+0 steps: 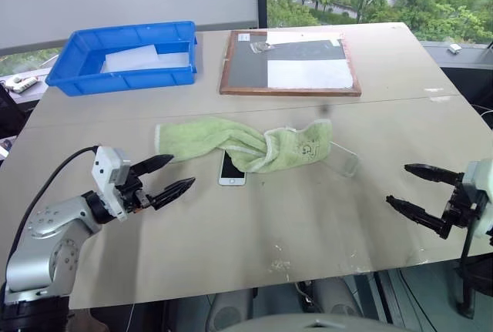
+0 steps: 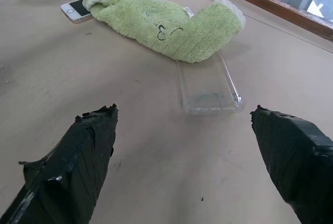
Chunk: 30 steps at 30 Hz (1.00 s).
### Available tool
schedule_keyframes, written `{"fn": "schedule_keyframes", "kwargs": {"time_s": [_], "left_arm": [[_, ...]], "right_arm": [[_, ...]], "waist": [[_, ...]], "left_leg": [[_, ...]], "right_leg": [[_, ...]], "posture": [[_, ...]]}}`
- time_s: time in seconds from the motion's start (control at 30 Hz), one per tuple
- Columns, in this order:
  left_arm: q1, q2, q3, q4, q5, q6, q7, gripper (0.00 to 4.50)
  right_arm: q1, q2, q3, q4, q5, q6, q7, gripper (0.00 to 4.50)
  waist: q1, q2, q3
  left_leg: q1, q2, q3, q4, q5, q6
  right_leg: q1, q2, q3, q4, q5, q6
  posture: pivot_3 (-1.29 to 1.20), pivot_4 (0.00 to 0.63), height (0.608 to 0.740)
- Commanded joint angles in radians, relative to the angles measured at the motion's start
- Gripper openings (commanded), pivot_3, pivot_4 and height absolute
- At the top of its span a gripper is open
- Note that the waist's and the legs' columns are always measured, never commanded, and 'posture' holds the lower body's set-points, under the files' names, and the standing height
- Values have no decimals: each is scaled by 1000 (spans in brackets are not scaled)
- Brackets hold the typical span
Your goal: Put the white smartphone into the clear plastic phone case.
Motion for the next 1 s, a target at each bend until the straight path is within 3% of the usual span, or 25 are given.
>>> {"fn": "schedule_keyframes", "kwargs": {"time_s": [0.03,0.13,0.3,0.43,0.57,0.77,1.0], "left_arm": [[-22,3,8,-36,-12,7,20,4489],[-72,-15,-18,-89,-27,75,99,4489],[-144,-43,-31,-130,-43,121,175,4489],[-216,-35,-55,-172,-76,284,292,4489],[-310,-13,-99,-227,-131,429,337,4489],[-354,-15,-116,-235,-144,466,352,4489],[-462,-14,-297,-161,-20,427,306,4489]], "right_arm": [[-47,5,-28,-68,36,14,-51,4500],[-143,27,5,-150,61,53,-156,4500],[-195,40,25,-184,86,89,-201,4500],[-229,51,15,-213,148,116,-237,4500],[-199,-7,11,-231,206,146,-142,4500],[-162,-1,8,-193,186,101,-92,4500],[-55,9,-3,-156,92,8,-29,4500]], "waist": [[0,0,0],[-2,0,0],[3,-1,0],[1,-1,0],[1,-1,0],[-4,-1,0],[7,-1,0]], "left_leg": [[0,0,0,0,0,0],[0,0,1,1,0,0],[0,0,-1,1,0,0],[-2,-1,-1,1,0,0],[-1,-1,-2,1,0,0],[0,-1,-1,1,0,0],[-1,-2,-2,1,0,0]], "right_leg": [[0,0,0,0,0,0],[0,0,1,1,0,0],[0,0,0,1,1,1],[0,0,0,0,2,4],[0,0,-1,1,2,4],[0,0,0,2,2,4],[0,0,-1,1,2,3]], "posture": [[0,150,740],[0,150,740],[0,150,740],[0,150,740],[0,150,740],[0,150,740],[0,150,740]]}}
